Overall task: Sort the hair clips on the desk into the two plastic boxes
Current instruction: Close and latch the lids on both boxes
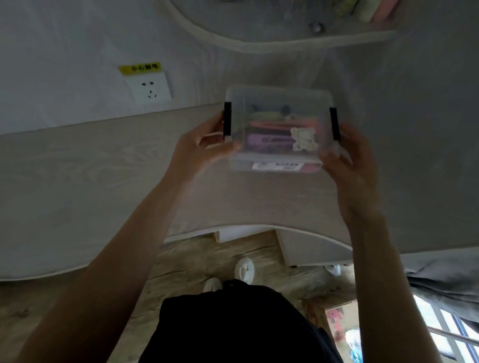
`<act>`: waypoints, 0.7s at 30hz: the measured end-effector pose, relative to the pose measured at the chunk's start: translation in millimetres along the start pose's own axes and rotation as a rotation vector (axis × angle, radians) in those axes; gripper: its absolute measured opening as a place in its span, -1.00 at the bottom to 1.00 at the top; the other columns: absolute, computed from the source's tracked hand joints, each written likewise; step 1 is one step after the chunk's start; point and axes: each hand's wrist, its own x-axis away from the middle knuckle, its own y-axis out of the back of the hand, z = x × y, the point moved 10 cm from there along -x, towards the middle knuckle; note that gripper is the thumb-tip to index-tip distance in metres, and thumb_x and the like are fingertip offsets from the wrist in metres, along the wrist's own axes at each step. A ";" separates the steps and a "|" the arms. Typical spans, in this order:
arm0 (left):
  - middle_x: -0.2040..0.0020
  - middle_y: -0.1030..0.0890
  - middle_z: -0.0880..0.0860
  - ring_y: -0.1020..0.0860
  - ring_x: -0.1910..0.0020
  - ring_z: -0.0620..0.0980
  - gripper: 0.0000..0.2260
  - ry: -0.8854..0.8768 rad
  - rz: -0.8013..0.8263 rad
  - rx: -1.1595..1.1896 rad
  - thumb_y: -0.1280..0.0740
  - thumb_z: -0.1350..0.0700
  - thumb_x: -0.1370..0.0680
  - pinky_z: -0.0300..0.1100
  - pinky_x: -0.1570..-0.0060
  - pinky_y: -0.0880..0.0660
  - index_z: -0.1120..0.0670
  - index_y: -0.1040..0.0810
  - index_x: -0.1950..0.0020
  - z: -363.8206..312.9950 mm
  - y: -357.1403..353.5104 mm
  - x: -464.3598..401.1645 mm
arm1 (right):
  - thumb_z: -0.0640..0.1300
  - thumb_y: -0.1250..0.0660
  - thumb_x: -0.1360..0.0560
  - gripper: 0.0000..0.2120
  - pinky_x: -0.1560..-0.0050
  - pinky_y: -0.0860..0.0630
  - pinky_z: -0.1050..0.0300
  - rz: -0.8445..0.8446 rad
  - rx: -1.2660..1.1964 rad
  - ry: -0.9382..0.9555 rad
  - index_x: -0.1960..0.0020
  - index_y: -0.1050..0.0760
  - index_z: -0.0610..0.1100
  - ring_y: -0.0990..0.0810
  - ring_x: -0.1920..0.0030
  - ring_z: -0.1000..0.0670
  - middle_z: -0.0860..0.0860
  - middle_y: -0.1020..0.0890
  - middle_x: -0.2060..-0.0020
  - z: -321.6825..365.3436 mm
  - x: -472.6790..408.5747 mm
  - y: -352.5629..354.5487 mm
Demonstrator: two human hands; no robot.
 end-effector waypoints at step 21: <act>-0.10 -0.57 -0.02 -0.54 -0.09 -0.06 -0.75 0.152 -0.438 0.016 -0.24 0.04 -0.54 -0.25 -0.04 -0.47 0.02 -0.50 -0.20 80.4 20.4 -54.8 | -0.30 -0.25 -0.50 -0.80 -0.06 -0.51 0.20 -0.276 0.490 0.049 -0.11 -0.52 -0.26 -0.58 0.03 -0.02 -0.18 -0.61 0.00 -40.1 -40.7 19.9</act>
